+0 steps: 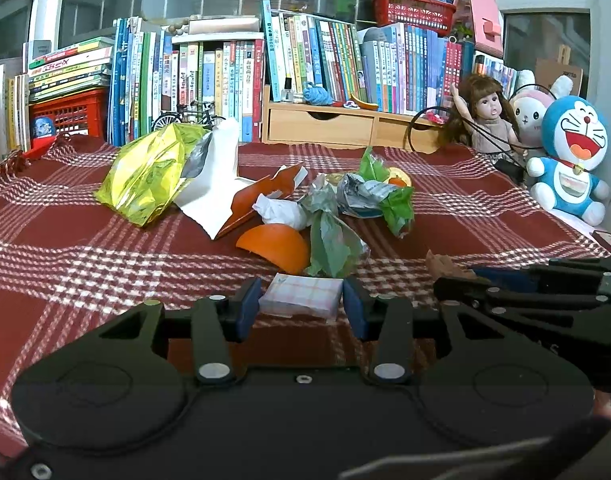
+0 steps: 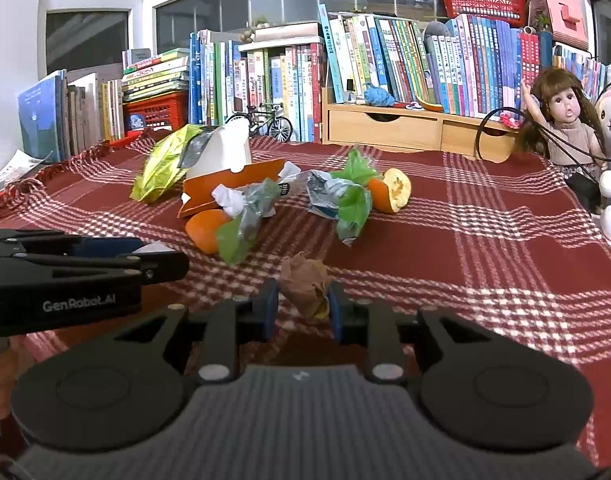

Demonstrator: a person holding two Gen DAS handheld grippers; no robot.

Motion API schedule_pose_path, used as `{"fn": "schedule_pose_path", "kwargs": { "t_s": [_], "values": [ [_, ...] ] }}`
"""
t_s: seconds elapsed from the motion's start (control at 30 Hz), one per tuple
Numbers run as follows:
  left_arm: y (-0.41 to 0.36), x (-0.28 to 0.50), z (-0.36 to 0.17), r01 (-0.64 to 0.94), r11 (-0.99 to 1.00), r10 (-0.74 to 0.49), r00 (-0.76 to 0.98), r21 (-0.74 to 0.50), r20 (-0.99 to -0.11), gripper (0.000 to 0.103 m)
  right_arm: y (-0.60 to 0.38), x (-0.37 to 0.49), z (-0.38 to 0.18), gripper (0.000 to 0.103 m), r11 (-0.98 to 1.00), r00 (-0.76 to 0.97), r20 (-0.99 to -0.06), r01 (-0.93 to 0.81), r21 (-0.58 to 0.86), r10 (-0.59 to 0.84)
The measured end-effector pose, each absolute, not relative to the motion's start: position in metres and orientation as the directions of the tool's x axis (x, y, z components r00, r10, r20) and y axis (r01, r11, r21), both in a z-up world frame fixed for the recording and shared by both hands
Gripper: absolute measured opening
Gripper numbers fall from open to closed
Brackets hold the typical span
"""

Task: Organize books
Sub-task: 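Carry the tissue packet and brown scrap off the table edge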

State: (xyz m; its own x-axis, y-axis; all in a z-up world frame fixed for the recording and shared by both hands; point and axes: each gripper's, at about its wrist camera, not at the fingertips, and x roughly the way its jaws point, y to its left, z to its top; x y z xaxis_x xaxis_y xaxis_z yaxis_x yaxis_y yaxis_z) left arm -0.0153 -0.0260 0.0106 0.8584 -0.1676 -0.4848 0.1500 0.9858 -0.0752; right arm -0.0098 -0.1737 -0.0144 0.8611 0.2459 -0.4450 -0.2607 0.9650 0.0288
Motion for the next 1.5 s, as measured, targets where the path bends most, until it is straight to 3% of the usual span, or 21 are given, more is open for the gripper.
{"fn": "schedule_pose_path", "kwargs": {
  "t_s": [0.5, 0.83, 1.27, 1.5],
  "values": [
    [-0.013, -0.074, 0.014, 0.128, 0.988, -0.154, 0.867, -0.088, -0.474, 0.043, -0.169, -0.060, -0.018, 0.032, 0.941, 0.830, -0.451, -0.331, 0.078, 0.329],
    [-0.010, -0.125, 0.005, 0.135, 0.990, -0.139, 0.844, -0.046, -0.518, 0.043, -0.163, -0.113, -0.024, 0.032, 0.917, 0.788, -0.482, -0.384, 0.104, 0.384],
    [-0.012, -0.158, -0.068, 0.139, 0.990, -0.110, 0.624, -0.029, -0.774, 0.043, -0.153, -0.146, -0.091, 0.032, 0.903, 0.608, -0.686, -0.389, 0.182, 0.401],
    [-0.012, -0.162, -0.096, 0.126, 0.992, -0.075, 0.532, -0.009, -0.843, 0.043, -0.148, -0.148, -0.120, 0.032, 0.904, 0.540, -0.745, -0.376, 0.204, 0.392]
  ]
}}
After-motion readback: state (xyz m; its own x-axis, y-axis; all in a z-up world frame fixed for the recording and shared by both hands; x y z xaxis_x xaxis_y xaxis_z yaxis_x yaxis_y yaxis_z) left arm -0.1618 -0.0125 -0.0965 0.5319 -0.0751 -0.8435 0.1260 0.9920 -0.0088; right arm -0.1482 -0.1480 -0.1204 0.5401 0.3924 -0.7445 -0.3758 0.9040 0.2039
